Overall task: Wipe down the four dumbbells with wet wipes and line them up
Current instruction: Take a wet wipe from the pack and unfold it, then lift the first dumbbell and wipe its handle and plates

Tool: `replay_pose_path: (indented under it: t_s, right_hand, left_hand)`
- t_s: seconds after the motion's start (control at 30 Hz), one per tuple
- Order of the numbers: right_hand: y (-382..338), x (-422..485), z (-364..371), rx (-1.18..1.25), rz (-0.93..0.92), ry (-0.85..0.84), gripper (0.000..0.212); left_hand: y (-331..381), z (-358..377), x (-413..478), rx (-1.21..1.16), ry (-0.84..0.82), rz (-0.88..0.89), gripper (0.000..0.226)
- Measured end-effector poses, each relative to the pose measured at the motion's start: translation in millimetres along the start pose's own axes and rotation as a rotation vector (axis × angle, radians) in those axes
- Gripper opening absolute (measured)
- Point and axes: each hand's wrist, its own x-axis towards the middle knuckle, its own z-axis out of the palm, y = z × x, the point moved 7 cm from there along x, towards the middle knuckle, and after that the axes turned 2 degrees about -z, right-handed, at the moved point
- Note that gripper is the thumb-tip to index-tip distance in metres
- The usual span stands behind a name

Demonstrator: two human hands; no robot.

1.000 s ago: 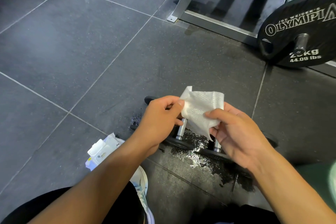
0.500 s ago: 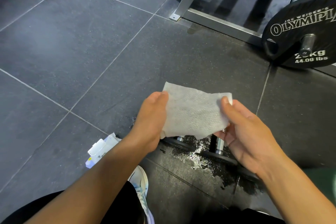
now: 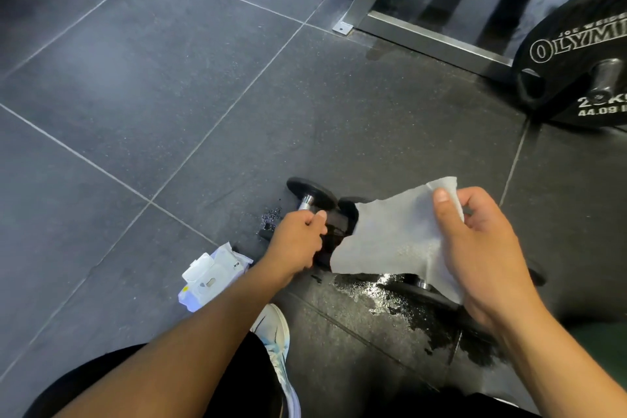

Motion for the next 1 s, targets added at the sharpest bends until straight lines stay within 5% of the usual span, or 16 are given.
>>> replay_pose_path:
  t_s: [0.27,0.4,0.53,0.7,1.0]
  right_hand:
    - [5.5,-5.6,-1.4,0.063,0.052,-0.065,0.037]
    - [10.9,-3.1,0.1,-0.037,0.022,-0.088,0.036]
    - [9.4,-8.4,4.6,0.035,0.073,-0.140,0.037]
    - [11.6,-4.0,0.2,0.013,0.060,-0.091,0.034]
    - [1.0,-6.9,-0.7,0.068,0.083,-0.118,0.028]
  left_hand:
    - [-134.6,-45.7,101.3,-0.113,0.266,-0.463,0.075]
    - [-168.8,-2.5,113.9,-0.322,0.134,-0.638,0.073]
    - [-175.8,28.2,142.1,-0.500,0.016,-0.603,0.071]
    - [-195.6,32.2,171.2,-0.707,0.121,-0.580,0.048]
    - [-181.6,26.3,163.5,-0.739,0.204,-0.543,0.022]
